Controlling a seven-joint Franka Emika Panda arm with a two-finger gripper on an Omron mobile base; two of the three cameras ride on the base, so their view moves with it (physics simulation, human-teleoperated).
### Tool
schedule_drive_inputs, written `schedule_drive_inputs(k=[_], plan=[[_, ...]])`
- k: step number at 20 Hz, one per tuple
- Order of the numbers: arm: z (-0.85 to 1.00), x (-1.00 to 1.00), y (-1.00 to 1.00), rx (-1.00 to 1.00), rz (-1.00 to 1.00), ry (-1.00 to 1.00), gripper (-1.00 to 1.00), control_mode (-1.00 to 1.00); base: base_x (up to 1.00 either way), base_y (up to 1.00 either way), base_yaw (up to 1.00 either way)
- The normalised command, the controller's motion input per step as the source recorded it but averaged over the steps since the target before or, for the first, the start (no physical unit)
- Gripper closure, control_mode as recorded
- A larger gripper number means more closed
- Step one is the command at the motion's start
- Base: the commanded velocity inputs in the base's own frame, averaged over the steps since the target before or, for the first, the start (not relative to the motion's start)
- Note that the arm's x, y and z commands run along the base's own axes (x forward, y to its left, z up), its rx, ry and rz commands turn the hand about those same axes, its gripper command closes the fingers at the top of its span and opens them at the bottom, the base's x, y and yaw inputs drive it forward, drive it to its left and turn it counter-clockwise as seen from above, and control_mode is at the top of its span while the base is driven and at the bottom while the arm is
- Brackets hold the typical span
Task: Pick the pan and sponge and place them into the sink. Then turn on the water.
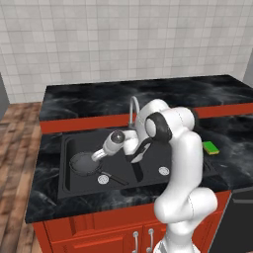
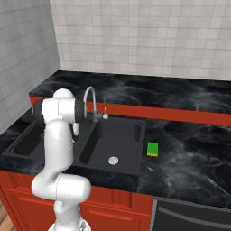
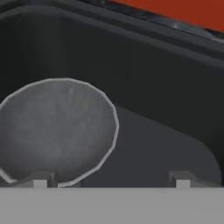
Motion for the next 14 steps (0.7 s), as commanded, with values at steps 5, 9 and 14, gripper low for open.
schedule_drive_inputs(k=[5, 9, 14], plan=[[0.70, -0.42, 0.16, -0.08, -0.26, 0.00, -1.00, -1.00, 0.00, 0.00, 0.00], [0.78, -0.52, 0.02, -0.02, -0.28, 0.00, -1.00, -1.00, 0.00, 0.00, 0.00], [0.98, -0.47, 0.00, 0.04, -0.27, 0.00, -1.00, -1.00, 0.00, 0.00, 0.00]])
